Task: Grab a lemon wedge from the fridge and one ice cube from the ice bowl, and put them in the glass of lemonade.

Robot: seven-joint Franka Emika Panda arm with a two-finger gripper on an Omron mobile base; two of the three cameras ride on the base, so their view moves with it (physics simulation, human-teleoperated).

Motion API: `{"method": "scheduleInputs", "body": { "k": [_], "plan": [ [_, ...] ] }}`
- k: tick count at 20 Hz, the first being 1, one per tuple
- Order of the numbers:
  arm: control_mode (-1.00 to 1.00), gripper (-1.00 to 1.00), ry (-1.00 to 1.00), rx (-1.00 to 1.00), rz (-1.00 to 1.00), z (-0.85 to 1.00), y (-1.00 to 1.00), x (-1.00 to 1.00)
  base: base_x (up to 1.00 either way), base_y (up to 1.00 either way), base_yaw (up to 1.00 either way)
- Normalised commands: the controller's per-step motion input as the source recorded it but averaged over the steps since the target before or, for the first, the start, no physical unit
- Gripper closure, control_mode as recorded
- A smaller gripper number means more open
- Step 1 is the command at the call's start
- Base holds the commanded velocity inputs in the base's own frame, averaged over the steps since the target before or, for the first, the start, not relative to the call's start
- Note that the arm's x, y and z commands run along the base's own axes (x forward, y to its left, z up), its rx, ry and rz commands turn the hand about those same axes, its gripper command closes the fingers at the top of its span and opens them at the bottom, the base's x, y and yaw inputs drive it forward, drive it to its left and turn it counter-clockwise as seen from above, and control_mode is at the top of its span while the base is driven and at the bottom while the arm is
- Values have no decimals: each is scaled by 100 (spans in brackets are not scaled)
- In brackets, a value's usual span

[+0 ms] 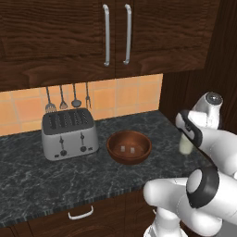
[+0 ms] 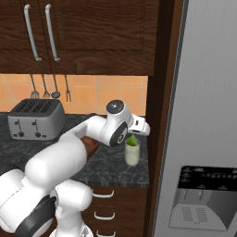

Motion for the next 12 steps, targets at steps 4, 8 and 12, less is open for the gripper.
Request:
{"method": "scheduleInputs", "body": {
  "k": [4, 8, 12],
  "plan": [
    [-100, -100, -5, 0, 0, 7, 6, -11, 0, 0, 0],
    [-100, -100, -11, 0, 1, 8, 27, -18, 0, 0, 0],
    [-100, -100, -13, 0, 4, 6, 32, -24, 0, 0, 0]
  ]
}}
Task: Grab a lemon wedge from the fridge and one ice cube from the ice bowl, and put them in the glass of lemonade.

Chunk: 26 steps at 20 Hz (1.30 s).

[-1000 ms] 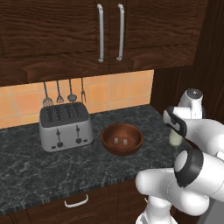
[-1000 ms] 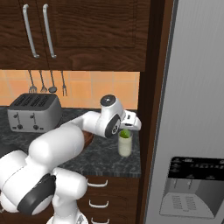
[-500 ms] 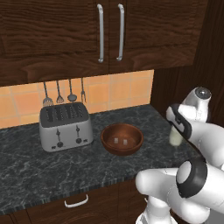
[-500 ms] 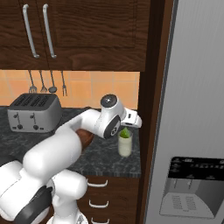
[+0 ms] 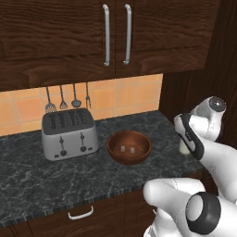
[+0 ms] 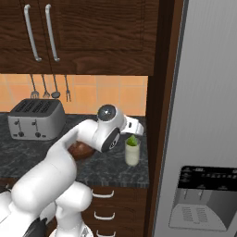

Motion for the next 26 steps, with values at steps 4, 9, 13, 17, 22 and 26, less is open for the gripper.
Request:
{"method": "scheduleInputs", "body": {
  "k": [4, 9, 13, 17, 22, 26],
  "plan": [
    [-100, -100, -3, -1, 0, 24, 67, -2, 0, 0, 0],
    [-100, -100, 0, -9, 0, 77, 100, -1, 0, 0, 0],
    [-100, -100, 9, -1, 10, 28, 100, 13, 0, 0, 0],
    [-100, -100, 13, 0, 18, -3, 78, 21, 0, 0, 0],
    [-100, -100, 7, 5, 12, -26, 12, -7, 0, 0, 0],
    [-100, -100, 51, -4, 9, 0, 35, 4, 0, 0, 0]
  ]
}}
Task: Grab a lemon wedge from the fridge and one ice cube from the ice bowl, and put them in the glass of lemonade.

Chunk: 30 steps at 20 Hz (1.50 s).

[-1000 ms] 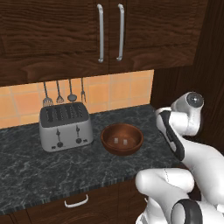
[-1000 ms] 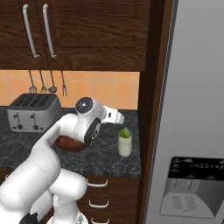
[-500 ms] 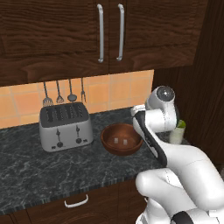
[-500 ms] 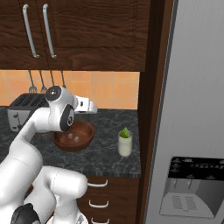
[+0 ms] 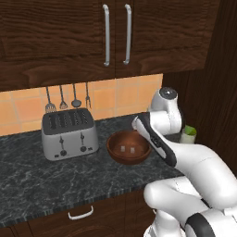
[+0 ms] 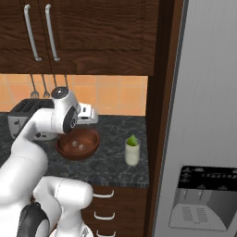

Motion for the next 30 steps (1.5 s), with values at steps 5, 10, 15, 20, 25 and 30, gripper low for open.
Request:
{"method": "scheduleInputs", "body": {
  "k": [5, 10, 15, 20, 25, 30],
  "plan": [
    [-100, -100, 39, -1, 5, -41, 30, 20, 0, 0, 0],
    [-100, -100, 0, 0, 0, -76, 12, 6, 0, 0, 0],
    [-100, -100, 0, 0, 1, -70, 36, 36, 0, 0, 0],
    [-100, -100, 4, 0, 2, -44, 13, 37, 0, 0, 0],
    [-100, -100, 24, 0, 5, 0, 0, 9, 0, 0, 0],
    [-100, -100, 30, 0, 4, -22, 0, 19, 0, 0, 0]
  ]
}}
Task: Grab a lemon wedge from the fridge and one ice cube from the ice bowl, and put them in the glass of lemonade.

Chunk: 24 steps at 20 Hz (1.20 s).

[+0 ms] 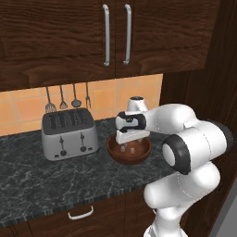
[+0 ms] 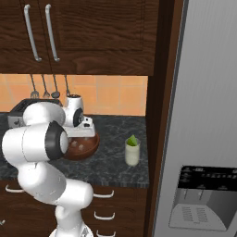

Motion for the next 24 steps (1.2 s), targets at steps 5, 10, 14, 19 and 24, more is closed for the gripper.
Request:
{"method": "scheduleInputs", "body": {
  "k": [5, 10, 14, 19, 24],
  "plan": [
    [-100, -100, 5, 0, 1, -47, 0, 12, 0, 0, 0],
    [-100, -100, 7, 0, 0, -42, 2, 14, 0, 0, 0],
    [-100, -100, 8, 0, 1, -29, 0, 0, 0, 0, 0],
    [-100, -100, 3, 0, 3, -23, 0, 0, 0, 0, 0],
    [-100, -100, 0, 0, 2, -11, 1, -26, 0, 0, 0]
  ]
}}
